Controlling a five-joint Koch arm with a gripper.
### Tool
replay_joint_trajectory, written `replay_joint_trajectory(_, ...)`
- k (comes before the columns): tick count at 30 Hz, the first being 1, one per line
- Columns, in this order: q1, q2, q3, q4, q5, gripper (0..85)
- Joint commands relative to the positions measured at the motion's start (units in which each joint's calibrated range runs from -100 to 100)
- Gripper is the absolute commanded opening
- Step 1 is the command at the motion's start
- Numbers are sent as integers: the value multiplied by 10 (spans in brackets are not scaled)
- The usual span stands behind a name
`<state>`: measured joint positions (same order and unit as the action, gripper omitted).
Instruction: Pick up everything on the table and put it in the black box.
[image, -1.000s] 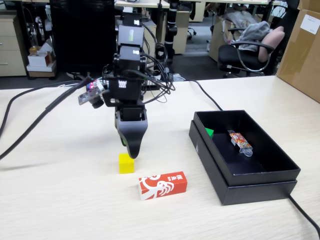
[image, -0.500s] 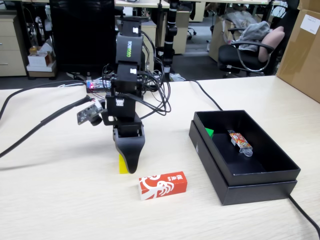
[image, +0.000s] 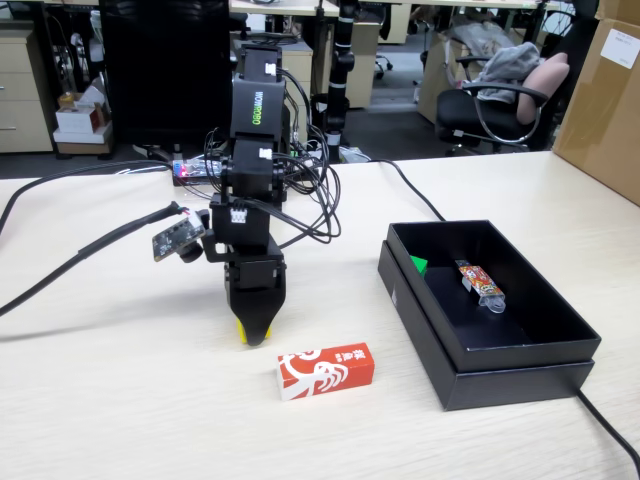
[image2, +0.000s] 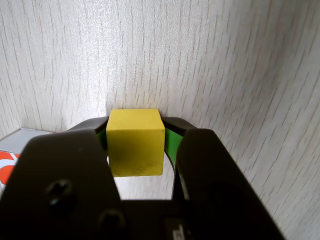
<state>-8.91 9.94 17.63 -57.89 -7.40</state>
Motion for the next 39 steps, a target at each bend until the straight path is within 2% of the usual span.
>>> replay_joint_trajectory(1,-2,-11,34,13,0,31)
replay_joint_trajectory(9,20,-181,21,-57,6,24)
replay_joint_trajectory(14,73,-320,19,-102,23,25)
replay_joint_trajectory(22,160,-405,5,-113,62,25)
replay_joint_trajectory(24,192,-409,14,-113,78,25)
replay_joint_trajectory(30,242,-380,47,-114,108,25)
replay_joint_trajectory(39,260,-247,95,-74,128,25)
